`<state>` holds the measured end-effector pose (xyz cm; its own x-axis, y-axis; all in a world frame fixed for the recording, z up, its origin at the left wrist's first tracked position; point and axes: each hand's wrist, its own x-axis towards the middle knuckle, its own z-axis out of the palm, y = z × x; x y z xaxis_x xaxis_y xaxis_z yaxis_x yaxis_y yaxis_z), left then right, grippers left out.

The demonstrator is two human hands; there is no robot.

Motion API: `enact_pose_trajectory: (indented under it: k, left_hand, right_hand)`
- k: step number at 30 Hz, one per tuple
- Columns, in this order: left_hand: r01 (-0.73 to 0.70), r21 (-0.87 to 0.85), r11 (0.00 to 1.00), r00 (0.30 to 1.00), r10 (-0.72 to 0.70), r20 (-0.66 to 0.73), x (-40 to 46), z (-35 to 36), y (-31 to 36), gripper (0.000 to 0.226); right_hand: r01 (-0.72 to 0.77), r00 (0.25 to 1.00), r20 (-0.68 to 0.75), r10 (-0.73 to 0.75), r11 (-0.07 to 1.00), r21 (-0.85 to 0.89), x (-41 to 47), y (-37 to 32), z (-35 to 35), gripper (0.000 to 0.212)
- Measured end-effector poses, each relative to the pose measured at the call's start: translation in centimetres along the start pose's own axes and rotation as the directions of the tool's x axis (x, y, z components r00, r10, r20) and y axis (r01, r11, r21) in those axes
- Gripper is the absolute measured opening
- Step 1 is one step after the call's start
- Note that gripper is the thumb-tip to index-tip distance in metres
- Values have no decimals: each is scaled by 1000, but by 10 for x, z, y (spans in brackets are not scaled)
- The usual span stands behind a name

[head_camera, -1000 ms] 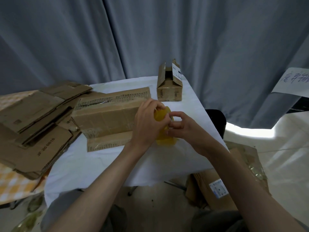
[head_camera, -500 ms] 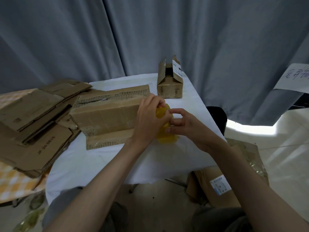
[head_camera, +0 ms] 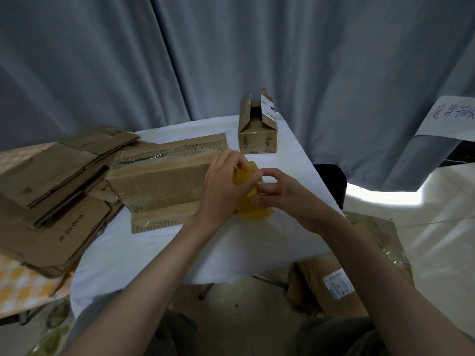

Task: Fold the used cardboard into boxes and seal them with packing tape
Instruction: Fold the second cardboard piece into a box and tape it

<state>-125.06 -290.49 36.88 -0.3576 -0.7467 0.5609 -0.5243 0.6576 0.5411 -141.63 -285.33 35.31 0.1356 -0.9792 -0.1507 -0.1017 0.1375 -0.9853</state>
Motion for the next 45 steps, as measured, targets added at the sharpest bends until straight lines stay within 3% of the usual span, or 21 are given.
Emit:
enact_pose_trajectory:
  k: [8, 16, 24, 37, 41, 45]
  left_hand:
    - [-56, 153, 987, 929, -5, 371, 41, -48, -7, 10]
    - [-261, 260, 930, 837, 83, 542, 70, -53, 3, 6]
    - [-359, 319, 877, 752, 69, 656, 83, -49, 20, 28]
    - [-449, 299, 842, 624, 57, 779, 85, -44, 31, 30]
    - [-476, 258, 841, 617, 110, 779, 83, -45, 29, 22]
    - [-504, 191, 842, 651, 225, 724, 75, -46, 19, 14]
  right_hand:
    - [3, 999, 48, 1, 996, -87, -3, -4, -4, 65]
    - [13, 997, 79, -5, 995, -97, -7, -6, -5, 68]
    - [13, 996, 84, -4, 995, -101, -7, -7, -6, 68]
    - [25, 994, 105, -18, 998, -65, -8, -4, -6, 67]
    - [29, 994, 110, -24, 999, -44, -9, -5, -6, 67]
    - [31, 993, 119, -27, 999, -33, -10, -4, -6, 68]
